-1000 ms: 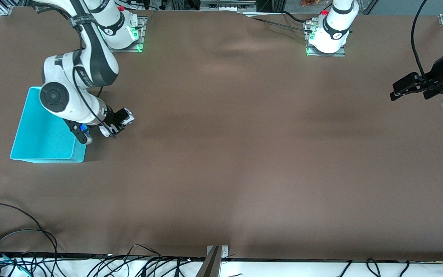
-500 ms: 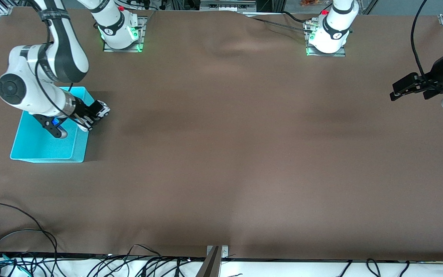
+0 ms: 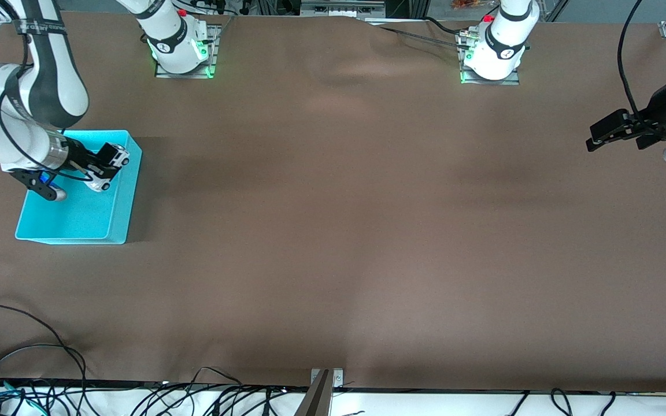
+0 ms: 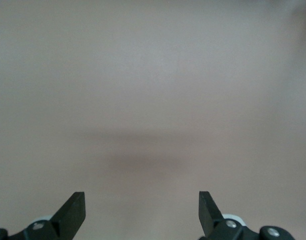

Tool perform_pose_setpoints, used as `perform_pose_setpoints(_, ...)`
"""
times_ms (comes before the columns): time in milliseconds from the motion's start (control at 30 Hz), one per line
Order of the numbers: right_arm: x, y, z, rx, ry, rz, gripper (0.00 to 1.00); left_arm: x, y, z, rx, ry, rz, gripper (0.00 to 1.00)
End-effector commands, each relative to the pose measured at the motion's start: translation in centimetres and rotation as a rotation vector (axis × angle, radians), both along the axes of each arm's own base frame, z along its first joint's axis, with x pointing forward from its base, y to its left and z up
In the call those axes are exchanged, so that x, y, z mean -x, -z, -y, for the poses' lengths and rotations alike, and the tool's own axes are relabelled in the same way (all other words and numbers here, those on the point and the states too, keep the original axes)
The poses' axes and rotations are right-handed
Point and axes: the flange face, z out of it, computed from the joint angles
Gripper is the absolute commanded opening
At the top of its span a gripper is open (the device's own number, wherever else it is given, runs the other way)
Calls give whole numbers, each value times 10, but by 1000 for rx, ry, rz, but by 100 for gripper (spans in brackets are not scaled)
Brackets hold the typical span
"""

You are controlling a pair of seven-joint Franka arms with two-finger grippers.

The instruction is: Wind and store white jeep toy

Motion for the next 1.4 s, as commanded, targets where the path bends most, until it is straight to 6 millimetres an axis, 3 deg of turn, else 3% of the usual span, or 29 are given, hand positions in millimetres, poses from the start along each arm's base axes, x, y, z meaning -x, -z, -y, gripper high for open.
perform_pose_setpoints(0, 13, -1, 25, -33, -59, 10, 0, -4, -6, 1, 18, 13, 7, 100)
perform_pose_setpoints(100, 17, 2, 47, -44, -72, 10, 0, -5, -3, 1, 19, 14, 2, 100)
perform_pose_setpoints(300, 20, 16, 70, -11, -142, -8, 0, -7, -1, 1, 18, 14, -1, 100)
perform_pose_setpoints(700, 21, 45, 92, 51, -237, -56, 0, -8, 0, -1, -3, 15, -4, 100)
perform_pose_setpoints(800, 22, 53, 106, 87, -250, -56, 0, -8, 0, -1, -5, 15, -4, 100)
perform_pose_setpoints(967, 24, 64, 111, 90, -259, -53, 0, -8, 0, -1, -3, 16, -3, 100)
perform_pose_setpoints(1367, 25, 118, 115, 101, -271, -68, 0, -9, 4, -5, -68, 26, -8, 100)
